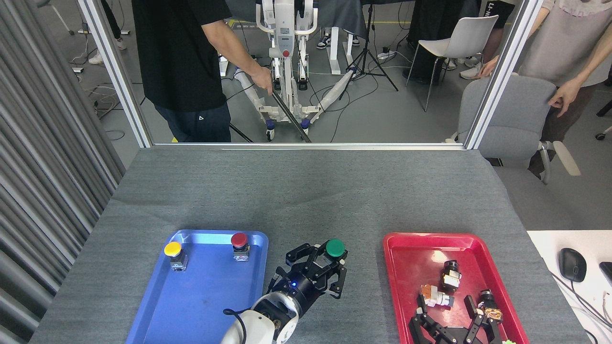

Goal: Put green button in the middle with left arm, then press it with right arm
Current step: 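Lift the green button and carry it toward the gap between trays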

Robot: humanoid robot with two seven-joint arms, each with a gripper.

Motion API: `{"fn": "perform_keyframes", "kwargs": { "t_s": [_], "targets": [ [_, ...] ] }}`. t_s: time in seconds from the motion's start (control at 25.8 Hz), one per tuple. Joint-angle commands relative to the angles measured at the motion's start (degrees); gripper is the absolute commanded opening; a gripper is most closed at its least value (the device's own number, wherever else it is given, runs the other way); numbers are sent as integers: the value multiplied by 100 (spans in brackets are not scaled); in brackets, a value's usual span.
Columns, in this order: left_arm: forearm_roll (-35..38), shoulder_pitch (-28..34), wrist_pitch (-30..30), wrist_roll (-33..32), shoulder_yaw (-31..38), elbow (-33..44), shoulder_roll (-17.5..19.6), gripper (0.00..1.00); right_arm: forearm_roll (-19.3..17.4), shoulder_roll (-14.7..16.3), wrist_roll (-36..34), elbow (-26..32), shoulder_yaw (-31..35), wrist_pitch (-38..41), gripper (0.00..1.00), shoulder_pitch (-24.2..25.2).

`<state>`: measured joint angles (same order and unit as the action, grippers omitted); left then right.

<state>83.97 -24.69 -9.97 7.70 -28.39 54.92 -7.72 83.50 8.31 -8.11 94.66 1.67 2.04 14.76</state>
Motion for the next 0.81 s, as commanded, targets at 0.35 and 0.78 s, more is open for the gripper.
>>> {"fn": "perform_keyframes", "kwargs": {
  "t_s": [0.35, 0.78],
  "targets": [
    [-109, -317, 443, 205, -431, -737, -10, 15, 9, -137, 11, -35, -35, -10, 100, -8],
    [-1278, -458, -146, 460, -439, -1265, -10, 16, 35, -163, 29, 35, -27, -10, 100, -8]
  ]
}}
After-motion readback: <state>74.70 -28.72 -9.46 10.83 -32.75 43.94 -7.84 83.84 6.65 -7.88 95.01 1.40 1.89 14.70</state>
